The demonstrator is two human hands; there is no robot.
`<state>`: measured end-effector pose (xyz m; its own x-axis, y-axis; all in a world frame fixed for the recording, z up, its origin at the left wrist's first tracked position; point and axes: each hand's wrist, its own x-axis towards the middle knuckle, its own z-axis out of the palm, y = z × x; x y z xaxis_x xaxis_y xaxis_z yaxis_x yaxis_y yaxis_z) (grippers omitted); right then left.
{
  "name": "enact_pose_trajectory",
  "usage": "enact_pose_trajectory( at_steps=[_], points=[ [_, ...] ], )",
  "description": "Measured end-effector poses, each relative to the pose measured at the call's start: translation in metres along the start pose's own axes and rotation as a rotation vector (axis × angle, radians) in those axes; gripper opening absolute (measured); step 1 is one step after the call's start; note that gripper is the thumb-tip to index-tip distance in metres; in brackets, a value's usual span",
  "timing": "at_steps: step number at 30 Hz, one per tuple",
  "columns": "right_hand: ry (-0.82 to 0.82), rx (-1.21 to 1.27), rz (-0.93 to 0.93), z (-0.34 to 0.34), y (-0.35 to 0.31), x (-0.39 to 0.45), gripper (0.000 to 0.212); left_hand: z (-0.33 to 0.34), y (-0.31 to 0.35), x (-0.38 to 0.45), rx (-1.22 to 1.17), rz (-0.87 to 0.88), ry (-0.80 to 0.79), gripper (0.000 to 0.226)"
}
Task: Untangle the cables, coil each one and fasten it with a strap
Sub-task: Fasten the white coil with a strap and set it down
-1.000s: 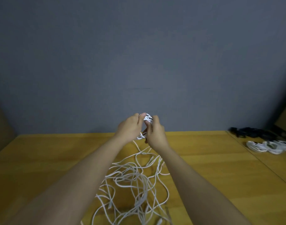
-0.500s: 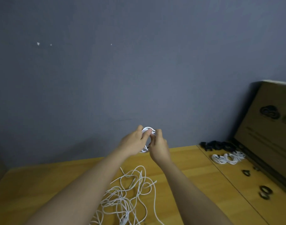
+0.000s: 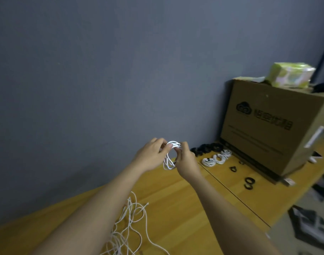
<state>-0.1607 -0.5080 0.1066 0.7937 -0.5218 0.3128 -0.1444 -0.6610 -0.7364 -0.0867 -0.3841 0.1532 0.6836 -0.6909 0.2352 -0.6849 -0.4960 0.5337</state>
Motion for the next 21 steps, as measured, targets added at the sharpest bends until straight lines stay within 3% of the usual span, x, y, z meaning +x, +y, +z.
enact_pose_trajectory(
  at_steps=[4, 7, 10, 14, 21],
  points=[
    [0.017, -0.048, 0.098, -0.030, 0.052, 0.009, 0.010, 0.033, 0.021, 0.034, 0.010, 0.058, 0.146, 0.024],
    [0.009, -0.092, 0.139, -0.056, 0.092, 0.024, 0.009, 0.065, 0.037, 0.065, 0.061, 0.055, 0.168, 0.021],
    [-0.025, -0.165, 0.167, -0.085, 0.137, 0.041, 0.005, 0.104, 0.054, 0.099, 0.069, 0.021, 0.149, 0.022],
    [-0.078, -0.213, 0.226, -0.125, 0.195, 0.049, 0.016, 0.159, 0.077, 0.131, 0.075, -0.033, 0.087, 0.023],
    [-0.148, -0.246, 0.403, -0.166, 0.283, 0.050, 0.010, 0.242, 0.102, 0.160, 0.045, -0.074, -0.026, 0.020]
  ],
)
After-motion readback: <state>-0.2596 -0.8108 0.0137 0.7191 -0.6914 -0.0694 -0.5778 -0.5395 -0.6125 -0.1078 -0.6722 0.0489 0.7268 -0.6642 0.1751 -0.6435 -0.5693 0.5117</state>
